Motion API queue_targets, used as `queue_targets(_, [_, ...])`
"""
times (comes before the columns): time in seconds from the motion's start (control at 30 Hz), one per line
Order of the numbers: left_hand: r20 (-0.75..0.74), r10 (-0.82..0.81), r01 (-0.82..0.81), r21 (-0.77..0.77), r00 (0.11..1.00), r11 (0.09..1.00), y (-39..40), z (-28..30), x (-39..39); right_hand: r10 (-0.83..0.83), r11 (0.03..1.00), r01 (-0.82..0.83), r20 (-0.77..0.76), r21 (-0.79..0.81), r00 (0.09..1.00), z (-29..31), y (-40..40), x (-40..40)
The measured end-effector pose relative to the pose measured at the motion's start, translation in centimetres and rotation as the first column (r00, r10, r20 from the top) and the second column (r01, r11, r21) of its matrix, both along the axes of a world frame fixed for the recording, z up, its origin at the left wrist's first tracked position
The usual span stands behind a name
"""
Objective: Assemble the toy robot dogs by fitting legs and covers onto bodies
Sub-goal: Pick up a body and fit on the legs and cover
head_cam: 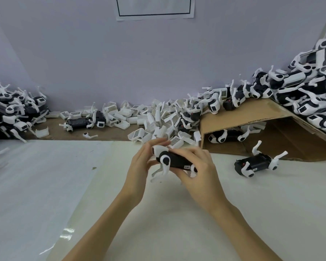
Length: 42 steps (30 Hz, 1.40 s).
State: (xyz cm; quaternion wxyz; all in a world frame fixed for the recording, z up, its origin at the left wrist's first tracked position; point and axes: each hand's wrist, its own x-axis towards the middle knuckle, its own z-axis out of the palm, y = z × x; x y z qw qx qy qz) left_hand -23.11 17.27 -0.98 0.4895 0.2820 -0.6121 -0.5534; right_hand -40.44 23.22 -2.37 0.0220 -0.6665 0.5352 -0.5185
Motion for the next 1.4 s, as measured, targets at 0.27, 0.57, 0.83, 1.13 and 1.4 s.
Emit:
queue_targets(0.27, [0.150,0.035,-0.018,-0.116,0.988,0.993,0.0,0.4,0.8,0.108,0.991,-0.111,0.050,0.067,0.993,1.0,0.1,-1.5])
queue_targets(0.57, [0.243,0.071,0.023,-0.364,0.967,0.931,-1.5,0.3,2.7,0.188,0.917,-0.247,0.208,0.314,0.960,0.9,-0.1,-3.3])
queue_targets(0.83, [-0.329,0.335,-0.292,0.173,0.883,0.941,-1.4,0.1,1.9,0.196,0.978,-0.194,-0.016,0.083,0.981,-1.6,0.0,2.1])
queue_targets(1.13, [-0.412,0.427,-0.328,0.290,0.805,0.899,-3.9,0.5,5.5,0.213,0.920,-0.183,-0.049,0.346,0.976,-1.4,0.4,2.7])
queue_targets(1.4, [-0.322,0.501,-0.422,0.287,0.803,0.860,-5.3,-0.7,6.3,0.123,0.900,0.041,-0.342,0.435,0.932,-0.8,-5.3,2.4])
